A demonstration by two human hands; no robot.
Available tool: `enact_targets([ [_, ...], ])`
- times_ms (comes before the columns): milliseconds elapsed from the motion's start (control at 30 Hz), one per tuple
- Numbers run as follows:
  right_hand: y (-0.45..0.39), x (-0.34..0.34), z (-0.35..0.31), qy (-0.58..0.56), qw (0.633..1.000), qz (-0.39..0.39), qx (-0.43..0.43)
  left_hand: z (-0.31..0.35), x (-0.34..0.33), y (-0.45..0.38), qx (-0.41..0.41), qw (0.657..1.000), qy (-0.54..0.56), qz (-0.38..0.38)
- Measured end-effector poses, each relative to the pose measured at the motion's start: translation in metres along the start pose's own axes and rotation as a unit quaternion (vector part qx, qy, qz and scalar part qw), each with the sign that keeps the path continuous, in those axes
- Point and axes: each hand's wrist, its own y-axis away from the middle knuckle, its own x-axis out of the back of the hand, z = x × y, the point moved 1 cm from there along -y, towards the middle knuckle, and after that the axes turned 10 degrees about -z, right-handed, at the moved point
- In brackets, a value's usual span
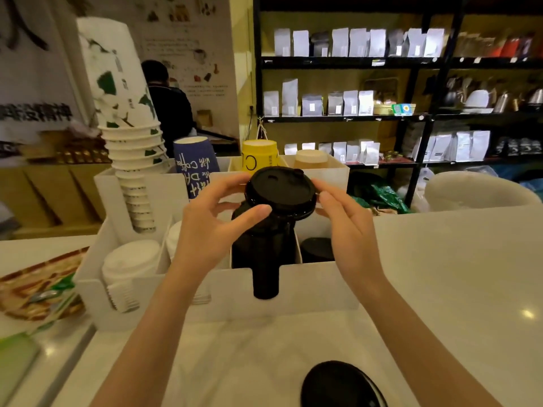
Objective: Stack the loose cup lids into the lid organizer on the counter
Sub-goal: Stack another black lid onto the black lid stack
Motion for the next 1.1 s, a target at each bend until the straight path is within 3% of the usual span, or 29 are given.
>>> enact_targets([
  [233,-0.008,-0.008,0.024,-0.035,0.993,-0.091,-0.066,-0.021,0.010,-0.002,0.057,0.995,-0.078,-0.032],
  [400,-0.008,-0.013,0.036,0.000,0.987,-0.129,-0.099,-0.025,0.008,-0.003,0.083,0.989,-0.113,-0.049],
  [800,0.001,-0.021,0.040,0.177,0.981,-0.069,-0.029,-0.030,0.000,-0.004,0.114,0.985,-0.076,-0.105],
  [1100,-0.001,-0.021,0.041,0.199,0.977,-0.070,-0.025,-0.023,-0.008,-0.002,0.094,0.988,-0.095,-0.083],
])
